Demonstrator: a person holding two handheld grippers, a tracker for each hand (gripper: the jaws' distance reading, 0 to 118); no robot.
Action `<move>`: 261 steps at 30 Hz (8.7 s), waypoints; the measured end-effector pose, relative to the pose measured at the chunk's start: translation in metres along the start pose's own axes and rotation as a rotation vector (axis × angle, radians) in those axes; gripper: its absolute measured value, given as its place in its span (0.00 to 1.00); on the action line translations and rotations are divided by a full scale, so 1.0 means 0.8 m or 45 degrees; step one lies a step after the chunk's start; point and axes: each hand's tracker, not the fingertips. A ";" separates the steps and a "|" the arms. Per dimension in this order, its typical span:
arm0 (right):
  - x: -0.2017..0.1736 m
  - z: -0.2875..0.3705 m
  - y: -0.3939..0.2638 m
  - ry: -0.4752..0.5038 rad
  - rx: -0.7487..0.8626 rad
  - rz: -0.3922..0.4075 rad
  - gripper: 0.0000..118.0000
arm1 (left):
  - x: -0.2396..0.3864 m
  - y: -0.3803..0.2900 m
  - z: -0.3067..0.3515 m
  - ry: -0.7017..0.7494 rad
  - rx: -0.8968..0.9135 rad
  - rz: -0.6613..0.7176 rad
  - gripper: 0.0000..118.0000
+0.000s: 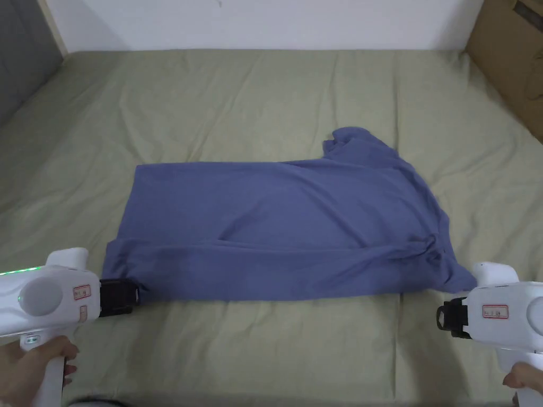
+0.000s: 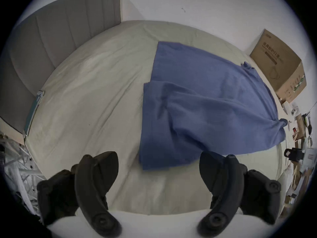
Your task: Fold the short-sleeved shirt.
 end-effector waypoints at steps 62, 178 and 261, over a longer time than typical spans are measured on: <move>0.044 0.033 -0.025 -0.128 0.010 -0.009 0.72 | -0.010 -0.071 0.053 0.200 -0.117 -0.221 0.72; 0.029 0.034 -0.027 -0.014 -0.019 0.128 0.02 | -0.024 -0.048 0.071 -0.042 -0.054 -0.172 0.04; -0.232 -0.014 0.029 0.083 0.019 0.452 0.00 | -0.196 -0.005 0.045 -0.613 0.060 0.636 0.08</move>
